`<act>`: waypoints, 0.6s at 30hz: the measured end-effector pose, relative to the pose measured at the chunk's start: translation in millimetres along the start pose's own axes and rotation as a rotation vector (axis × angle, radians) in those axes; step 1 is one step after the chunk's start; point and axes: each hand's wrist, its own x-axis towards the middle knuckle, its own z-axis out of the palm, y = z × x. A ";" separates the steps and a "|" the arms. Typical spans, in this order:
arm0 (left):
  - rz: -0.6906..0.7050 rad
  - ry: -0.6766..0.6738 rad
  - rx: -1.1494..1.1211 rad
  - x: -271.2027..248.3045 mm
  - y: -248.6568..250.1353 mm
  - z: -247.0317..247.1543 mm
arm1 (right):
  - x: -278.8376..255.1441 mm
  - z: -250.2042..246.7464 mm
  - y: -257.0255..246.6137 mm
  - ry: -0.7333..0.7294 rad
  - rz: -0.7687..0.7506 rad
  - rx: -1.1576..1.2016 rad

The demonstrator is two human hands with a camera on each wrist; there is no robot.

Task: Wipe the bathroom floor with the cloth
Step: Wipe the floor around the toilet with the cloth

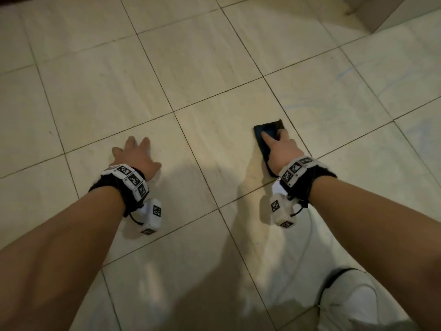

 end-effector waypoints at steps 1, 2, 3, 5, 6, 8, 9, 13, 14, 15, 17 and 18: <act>-0.004 -0.005 -0.007 -1.5 0.3 -1.1 | -8.2 3.2 -11.0 0.002 -0.027 -0.015; -0.008 -0.010 -0.016 -2.8 0.5 -2.4 | -16.0 6.7 -23.4 0.007 -0.063 -0.028; -0.009 -0.014 -0.023 -3.4 0.7 -3.0 | -23.5 10.9 -37.3 0.009 -0.104 -0.039; -0.016 -0.022 -0.035 -3.0 0.1 -3.2 | -35.8 20.9 -67.8 0.006 -0.190 -0.052; -0.019 -0.028 -0.036 -2.8 0.3 -3.0 | -40.7 25.9 -83.7 0.002 -0.228 -0.056; -0.017 -0.024 -0.031 -3.7 1.7 -3.9 | -47.0 34.5 -113.4 -0.006 -0.288 -0.067; -0.014 -0.020 -0.027 -4.5 2.4 -4.2 | -48.0 36.7 -124.9 -0.022 -0.311 -0.070; -0.020 -0.017 -0.033 -4.8 2.2 -3.5 | -39.4 35.9 -137.4 -0.076 -0.371 -0.069; -0.022 -0.016 -0.027 -5.7 2.8 -3.4 | -35.3 34.8 -133.2 -0.071 -0.372 -0.070; -0.023 -0.015 -0.018 -6.8 3.6 -3.9 | -29.6 32.7 -127.0 -0.056 -0.362 -0.065; -0.032 -0.021 -0.007 -7.3 7.1 -6.1 | -11.4 22.1 -107.6 -0.001 -0.310 -0.037; -0.043 -0.026 -0.016 -7.5 9.3 -8.0 | 0.4 13.9 -94.3 0.016 -0.280 -0.020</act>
